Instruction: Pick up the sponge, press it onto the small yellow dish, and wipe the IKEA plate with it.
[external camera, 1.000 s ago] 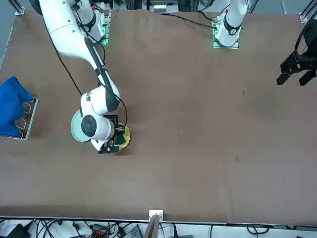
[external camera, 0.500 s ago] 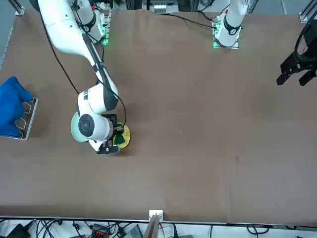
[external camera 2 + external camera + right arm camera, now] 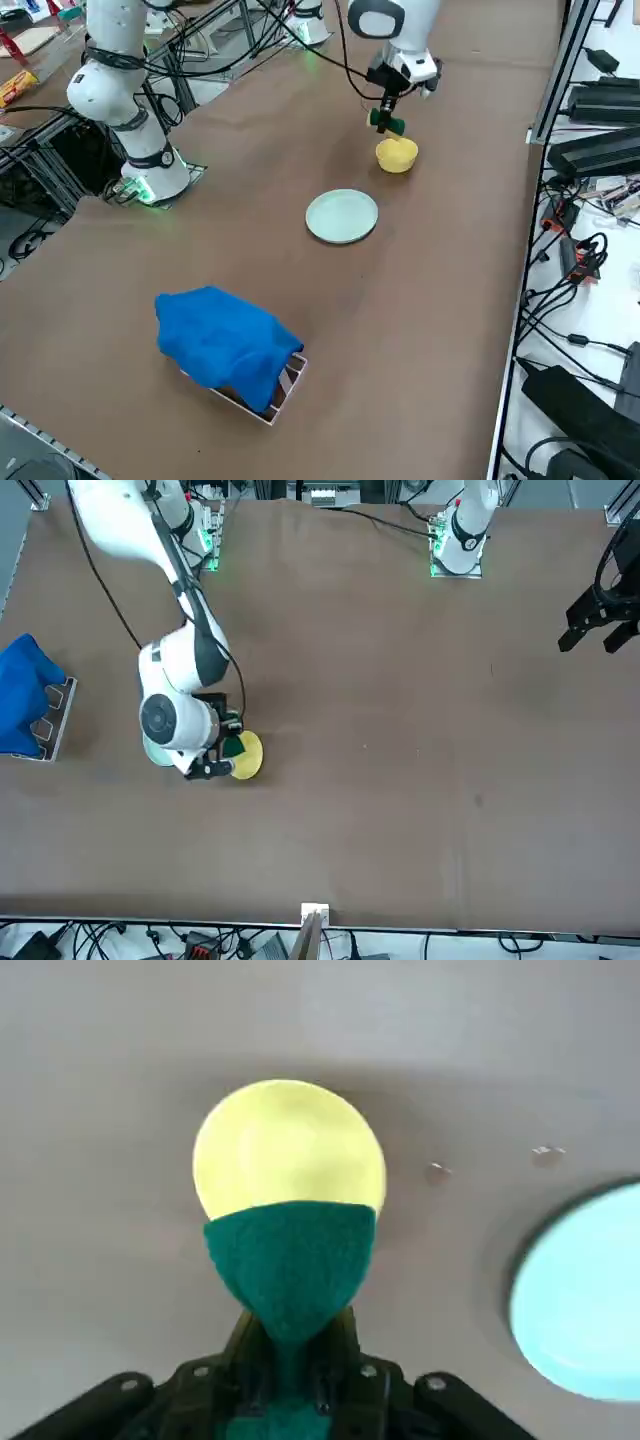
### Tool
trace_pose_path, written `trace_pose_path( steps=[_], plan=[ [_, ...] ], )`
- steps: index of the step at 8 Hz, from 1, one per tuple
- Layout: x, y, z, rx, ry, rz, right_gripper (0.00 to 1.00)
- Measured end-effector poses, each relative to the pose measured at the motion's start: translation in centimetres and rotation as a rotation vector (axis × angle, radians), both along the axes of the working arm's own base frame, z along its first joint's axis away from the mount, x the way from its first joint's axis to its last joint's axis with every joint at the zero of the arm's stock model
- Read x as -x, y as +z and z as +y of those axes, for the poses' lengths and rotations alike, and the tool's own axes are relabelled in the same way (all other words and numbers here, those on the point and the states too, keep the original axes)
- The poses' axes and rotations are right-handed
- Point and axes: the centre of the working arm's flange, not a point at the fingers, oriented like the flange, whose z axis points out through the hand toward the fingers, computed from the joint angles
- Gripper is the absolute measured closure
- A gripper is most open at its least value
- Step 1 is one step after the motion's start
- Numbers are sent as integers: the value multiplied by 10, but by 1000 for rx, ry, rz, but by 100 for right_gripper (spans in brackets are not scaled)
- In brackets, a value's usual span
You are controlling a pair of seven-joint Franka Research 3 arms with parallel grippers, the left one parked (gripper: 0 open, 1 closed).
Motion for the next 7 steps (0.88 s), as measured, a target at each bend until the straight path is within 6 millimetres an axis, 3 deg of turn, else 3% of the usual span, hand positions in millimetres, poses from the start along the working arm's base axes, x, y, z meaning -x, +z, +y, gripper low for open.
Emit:
trace_pose_path(
  steps=[3,5,7],
  plan=[
    [11,11,-65,36,-62,19,78],
    [21,6,-117,36,-101,17,78],
    [35,-10,-156,25,-110,-29,78]
  ],
)
